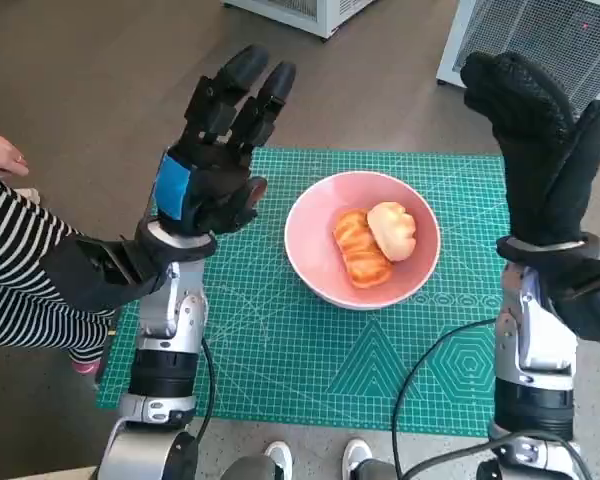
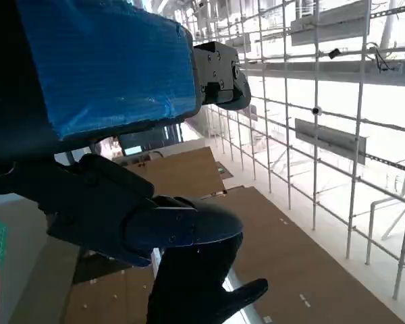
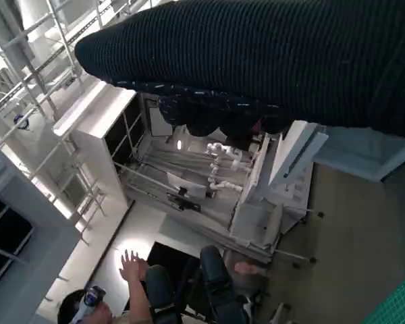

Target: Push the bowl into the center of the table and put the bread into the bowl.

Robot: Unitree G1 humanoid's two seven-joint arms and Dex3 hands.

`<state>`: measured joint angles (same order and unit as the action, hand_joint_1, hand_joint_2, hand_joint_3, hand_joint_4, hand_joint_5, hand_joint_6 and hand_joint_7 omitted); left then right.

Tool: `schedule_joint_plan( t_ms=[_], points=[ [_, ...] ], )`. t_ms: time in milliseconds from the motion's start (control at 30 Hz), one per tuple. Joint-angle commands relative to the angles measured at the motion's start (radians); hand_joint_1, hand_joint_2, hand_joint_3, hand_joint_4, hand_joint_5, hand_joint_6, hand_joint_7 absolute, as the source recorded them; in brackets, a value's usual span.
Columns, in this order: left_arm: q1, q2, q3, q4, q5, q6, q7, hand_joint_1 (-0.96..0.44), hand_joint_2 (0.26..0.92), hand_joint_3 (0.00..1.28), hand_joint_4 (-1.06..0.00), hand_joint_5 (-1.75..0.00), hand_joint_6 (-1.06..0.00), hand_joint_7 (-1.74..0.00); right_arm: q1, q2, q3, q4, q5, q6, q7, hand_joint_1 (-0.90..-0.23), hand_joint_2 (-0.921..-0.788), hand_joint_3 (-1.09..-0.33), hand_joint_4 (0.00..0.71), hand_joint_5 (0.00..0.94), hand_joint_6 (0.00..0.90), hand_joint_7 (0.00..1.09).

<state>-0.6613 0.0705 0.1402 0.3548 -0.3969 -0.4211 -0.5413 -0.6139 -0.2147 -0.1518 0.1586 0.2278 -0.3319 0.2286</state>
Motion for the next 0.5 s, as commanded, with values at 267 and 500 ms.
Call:
schedule_joint_plan(
  t_ms=[267,500],
  points=[
    [-0.005,-0.004,-0.005,-0.01,0.013,-0.02,0.006,-0.69,0.921,0.44,-0.13,0.0,0.0,-0.46,0.028,0.014,0.002,0.01,-0.007,0.004,-0.002,-0.688,-0.921,-0.704,0.145,0.0,0.045,0.51],
    [-0.004,-0.003,-0.012,-0.014,0.021,-0.025,0.008,-0.69,0.921,0.43,-0.13,-0.01,0.0,-0.46,0.041,0.021,0.004,-0.009,-0.018,0.004,-0.012,-0.69,-0.921,-0.706,0.145,0.001,0.045,0.52]
  ],
)
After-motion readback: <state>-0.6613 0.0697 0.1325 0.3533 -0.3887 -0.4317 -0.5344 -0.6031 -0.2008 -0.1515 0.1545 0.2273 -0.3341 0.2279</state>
